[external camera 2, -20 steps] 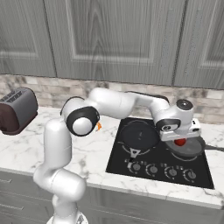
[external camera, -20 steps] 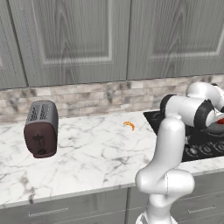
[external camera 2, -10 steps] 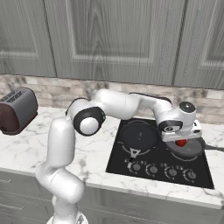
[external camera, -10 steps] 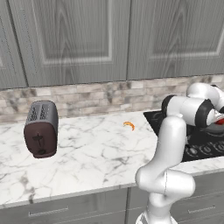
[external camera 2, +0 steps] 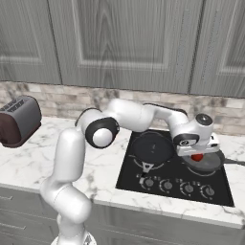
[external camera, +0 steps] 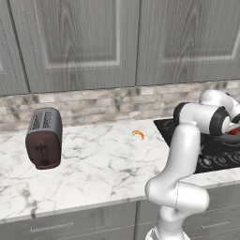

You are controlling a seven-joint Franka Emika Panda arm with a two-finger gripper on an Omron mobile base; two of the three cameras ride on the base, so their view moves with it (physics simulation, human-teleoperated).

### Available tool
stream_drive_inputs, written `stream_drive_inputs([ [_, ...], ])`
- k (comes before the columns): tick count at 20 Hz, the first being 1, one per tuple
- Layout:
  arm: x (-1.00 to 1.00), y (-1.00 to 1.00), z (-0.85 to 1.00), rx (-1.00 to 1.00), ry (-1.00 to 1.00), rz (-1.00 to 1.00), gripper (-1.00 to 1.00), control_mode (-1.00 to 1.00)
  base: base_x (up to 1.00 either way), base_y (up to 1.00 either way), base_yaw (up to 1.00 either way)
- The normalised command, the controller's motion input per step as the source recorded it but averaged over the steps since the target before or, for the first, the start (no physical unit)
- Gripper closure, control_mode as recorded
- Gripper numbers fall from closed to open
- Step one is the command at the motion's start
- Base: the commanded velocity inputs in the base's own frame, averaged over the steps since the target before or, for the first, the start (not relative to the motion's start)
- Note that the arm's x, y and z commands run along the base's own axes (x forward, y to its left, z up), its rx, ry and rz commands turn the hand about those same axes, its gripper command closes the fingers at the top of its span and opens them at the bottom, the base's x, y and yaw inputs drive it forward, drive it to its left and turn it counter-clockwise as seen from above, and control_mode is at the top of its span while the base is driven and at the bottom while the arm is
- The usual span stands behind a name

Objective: Place both pans onto different burners. Then place the bell pepper and the shrimp on different pans.

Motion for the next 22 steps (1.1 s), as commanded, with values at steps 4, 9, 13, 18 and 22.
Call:
stream_drive_inputs([
  [4, 0.19, 0.0, -0.13, 0.0, 0.0, 0.0, 1.0, -1.0, 0.0, 0.0, 0.0],
  [9, 0.2, -0.01, -0.1, 0.0, 0.0, 0.0, 1.0, -1.0, 0.0, 0.0, 0.0],
  [13, 0.19, -0.01, -0.09, 0.0, 0.0, 0.0, 1.0, -1.0, 0.0, 0.0, 0.0],
  [18, 0.25, -0.04, -0.06, 0.0, 0.0, 0.0, 1.0, -1.0, 0.0, 0.0, 0.0],
  [22, 0.22, -0.05, -0.08, 0.0, 0.0, 0.0, 1.0, -1.0, 0.0, 0.0, 0.0],
])
